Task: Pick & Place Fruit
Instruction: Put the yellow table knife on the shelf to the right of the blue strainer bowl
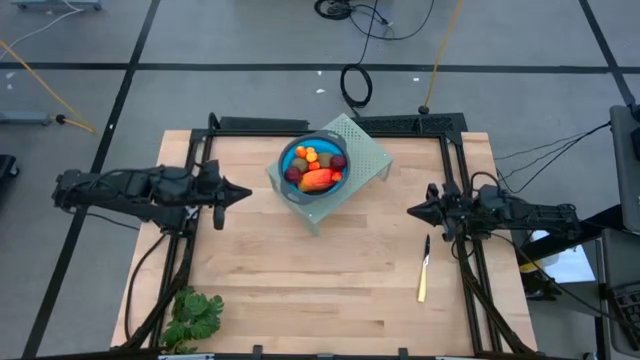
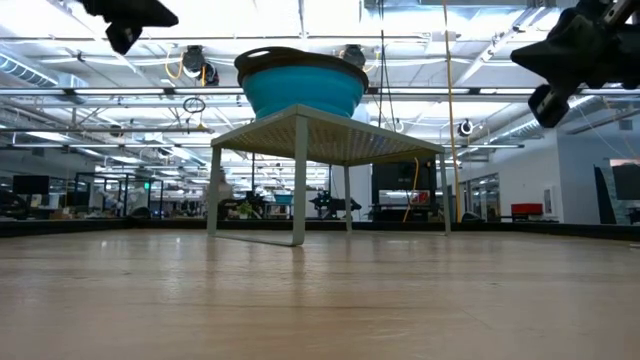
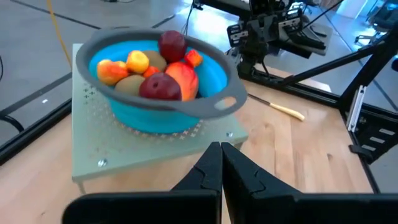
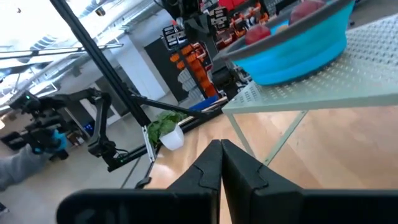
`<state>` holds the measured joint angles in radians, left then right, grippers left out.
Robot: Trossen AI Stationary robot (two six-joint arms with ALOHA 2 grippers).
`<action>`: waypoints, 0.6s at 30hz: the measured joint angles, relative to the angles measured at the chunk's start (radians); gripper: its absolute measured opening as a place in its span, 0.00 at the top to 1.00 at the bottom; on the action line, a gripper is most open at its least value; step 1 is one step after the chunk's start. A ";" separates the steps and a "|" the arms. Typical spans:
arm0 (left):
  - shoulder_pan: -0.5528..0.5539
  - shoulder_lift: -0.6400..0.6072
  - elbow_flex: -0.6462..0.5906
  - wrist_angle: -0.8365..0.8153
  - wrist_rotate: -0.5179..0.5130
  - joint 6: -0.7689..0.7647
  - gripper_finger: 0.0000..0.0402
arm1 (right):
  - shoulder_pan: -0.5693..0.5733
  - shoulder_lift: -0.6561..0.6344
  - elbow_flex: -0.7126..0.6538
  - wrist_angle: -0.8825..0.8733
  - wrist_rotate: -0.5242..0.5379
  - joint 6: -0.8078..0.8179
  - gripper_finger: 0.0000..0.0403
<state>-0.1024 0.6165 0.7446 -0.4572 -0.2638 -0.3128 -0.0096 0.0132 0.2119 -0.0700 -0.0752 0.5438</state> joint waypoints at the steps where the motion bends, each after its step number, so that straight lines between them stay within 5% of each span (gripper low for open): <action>1: 0.000 -0.015 -0.014 -0.001 0.000 0.002 1.00 | 0.000 0.003 0.000 0.000 0.000 0.012 0.99; 18: 0.000 -0.250 -0.266 0.103 0.003 -0.012 1.00 | 0.000 0.186 0.148 0.030 -0.006 0.038 1.00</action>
<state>-0.1024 0.3664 0.4790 -0.3542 -0.2606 -0.3251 -0.0094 0.1996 0.3599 -0.0396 -0.0809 0.5817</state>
